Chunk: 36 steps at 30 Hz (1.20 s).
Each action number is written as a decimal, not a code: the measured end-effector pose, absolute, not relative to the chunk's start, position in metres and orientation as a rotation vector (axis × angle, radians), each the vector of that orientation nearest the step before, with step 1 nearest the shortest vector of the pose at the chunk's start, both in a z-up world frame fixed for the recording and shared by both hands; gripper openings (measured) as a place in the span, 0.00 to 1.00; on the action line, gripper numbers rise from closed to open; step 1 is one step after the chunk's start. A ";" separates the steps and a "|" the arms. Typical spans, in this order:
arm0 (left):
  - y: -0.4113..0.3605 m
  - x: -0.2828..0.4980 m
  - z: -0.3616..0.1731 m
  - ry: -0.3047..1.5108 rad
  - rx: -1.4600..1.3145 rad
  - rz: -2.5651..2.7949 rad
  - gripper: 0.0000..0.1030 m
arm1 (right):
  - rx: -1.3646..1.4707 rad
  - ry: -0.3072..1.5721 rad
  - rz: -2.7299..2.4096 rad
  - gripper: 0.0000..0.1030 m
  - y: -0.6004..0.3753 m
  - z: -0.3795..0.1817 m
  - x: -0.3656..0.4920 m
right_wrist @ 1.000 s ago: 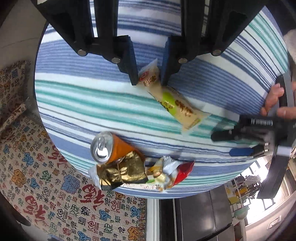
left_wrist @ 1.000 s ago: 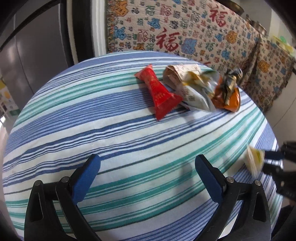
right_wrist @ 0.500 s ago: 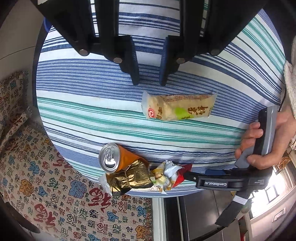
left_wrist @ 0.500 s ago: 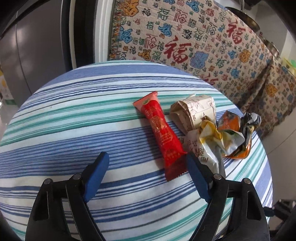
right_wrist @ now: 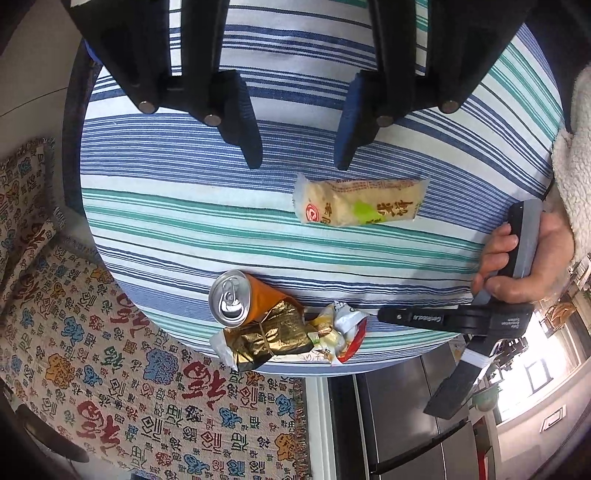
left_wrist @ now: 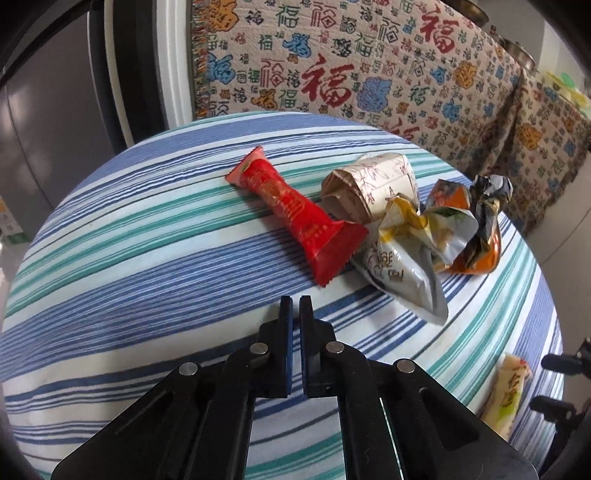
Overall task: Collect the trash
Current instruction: 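Grasp the red ice-cream wrapper with the left tool while the right tool grasps the cream snack bar, then lift the red wrapper with the left tool while the right tool lifts the snack bar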
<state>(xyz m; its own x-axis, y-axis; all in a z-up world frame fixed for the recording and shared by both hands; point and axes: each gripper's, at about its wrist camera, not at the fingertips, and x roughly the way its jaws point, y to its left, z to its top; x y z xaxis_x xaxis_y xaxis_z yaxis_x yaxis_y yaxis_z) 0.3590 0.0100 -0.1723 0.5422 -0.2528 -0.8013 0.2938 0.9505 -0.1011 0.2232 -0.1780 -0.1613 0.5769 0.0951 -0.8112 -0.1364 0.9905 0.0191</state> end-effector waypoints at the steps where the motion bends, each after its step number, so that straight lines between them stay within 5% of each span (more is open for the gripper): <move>1: 0.013 0.358 -0.168 0.936 0.041 -0.311 0.03 | -0.049 0.938 0.133 0.40 -0.178 -0.161 0.223; 2: 0.017 0.358 -0.164 0.923 0.022 -0.302 0.06 | -0.047 0.931 0.130 0.41 -0.178 -0.160 0.223; 5: 0.022 0.373 -0.153 0.903 -0.061 -0.283 0.52 | -0.030 0.909 0.124 0.41 -0.177 -0.157 0.219; 6: 0.021 0.379 -0.150 0.883 -0.076 -0.262 0.56 | -0.021 0.895 0.125 0.41 -0.176 -0.155 0.218; 13: 0.004 0.438 -0.170 0.944 -0.141 -0.190 0.55 | -0.001 0.796 0.148 0.47 -0.178 -0.143 0.213; 14: 0.001 0.440 -0.176 0.957 -0.136 -0.192 0.47 | 0.005 0.791 0.152 0.47 -0.179 -0.142 0.214; 15: -0.001 0.440 -0.180 0.962 -0.132 -0.210 0.22 | 0.009 0.786 0.158 0.47 -0.181 -0.141 0.214; 18: -0.002 0.423 -0.176 0.927 -0.066 -0.222 0.17 | 0.013 0.788 0.178 0.48 -0.182 -0.142 0.216; 29: 0.035 0.299 -0.166 1.010 0.132 -0.373 0.14 | -0.103 1.006 0.086 0.47 -0.155 -0.186 0.232; 36: 0.048 0.251 -0.165 0.962 0.109 -0.368 0.20 | -0.085 0.827 -0.081 0.48 -0.166 -0.173 0.261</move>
<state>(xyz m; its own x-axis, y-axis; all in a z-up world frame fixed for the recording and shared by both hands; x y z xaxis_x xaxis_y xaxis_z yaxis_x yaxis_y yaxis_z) 0.2512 0.0483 -0.1654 0.5148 -0.2580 -0.8175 0.3538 0.9326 -0.0715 0.2613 -0.1655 -0.1727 0.6746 -0.1048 -0.7307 0.0386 0.9935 -0.1069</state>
